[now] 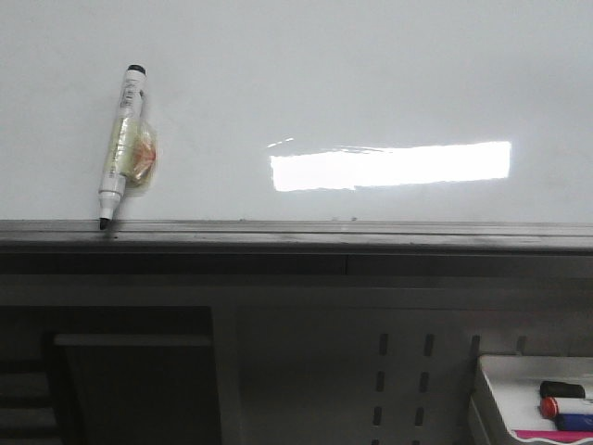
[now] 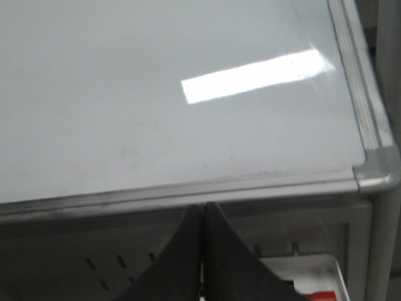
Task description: Write number 4 on whiteboard
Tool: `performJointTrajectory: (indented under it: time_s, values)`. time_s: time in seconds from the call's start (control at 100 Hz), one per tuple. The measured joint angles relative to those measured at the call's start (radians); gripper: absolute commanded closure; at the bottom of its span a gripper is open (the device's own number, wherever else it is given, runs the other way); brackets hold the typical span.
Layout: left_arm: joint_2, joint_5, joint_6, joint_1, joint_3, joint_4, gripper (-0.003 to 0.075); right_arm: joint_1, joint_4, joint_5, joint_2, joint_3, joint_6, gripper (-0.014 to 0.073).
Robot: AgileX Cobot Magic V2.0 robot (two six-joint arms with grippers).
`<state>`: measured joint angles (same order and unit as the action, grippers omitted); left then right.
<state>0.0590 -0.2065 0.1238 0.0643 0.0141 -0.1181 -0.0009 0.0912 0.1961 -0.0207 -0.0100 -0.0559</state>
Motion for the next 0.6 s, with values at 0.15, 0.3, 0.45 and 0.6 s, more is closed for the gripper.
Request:
performJointTrajectory:
  time_s: [0.15, 0.3, 0.45, 0.6]
  values:
    - [0.154, -0.017, 0.0, 0.0, 0.122, -0.016, 0.0741, 0.0, 0.036, 0.027, -0.108, 0.059, 0.0, 0.0658]
    - [0.285, 0.039, 0.0, 0.0, 0.209, -0.019, 0.074, 0.0, 0.052, -0.026, -0.221, 0.122, 0.0, 0.0658]
    - [0.385, 0.12, 0.0, 0.0, 0.215, -0.04, 0.0671, 0.0, 0.057, -0.08, -0.264, 0.141, 0.0, 0.0658]
    - [0.483, 0.189, 0.0, 0.0, 0.215, -0.046, 0.0405, 0.0, 0.059, -0.088, -0.266, 0.141, 0.0, 0.0658]
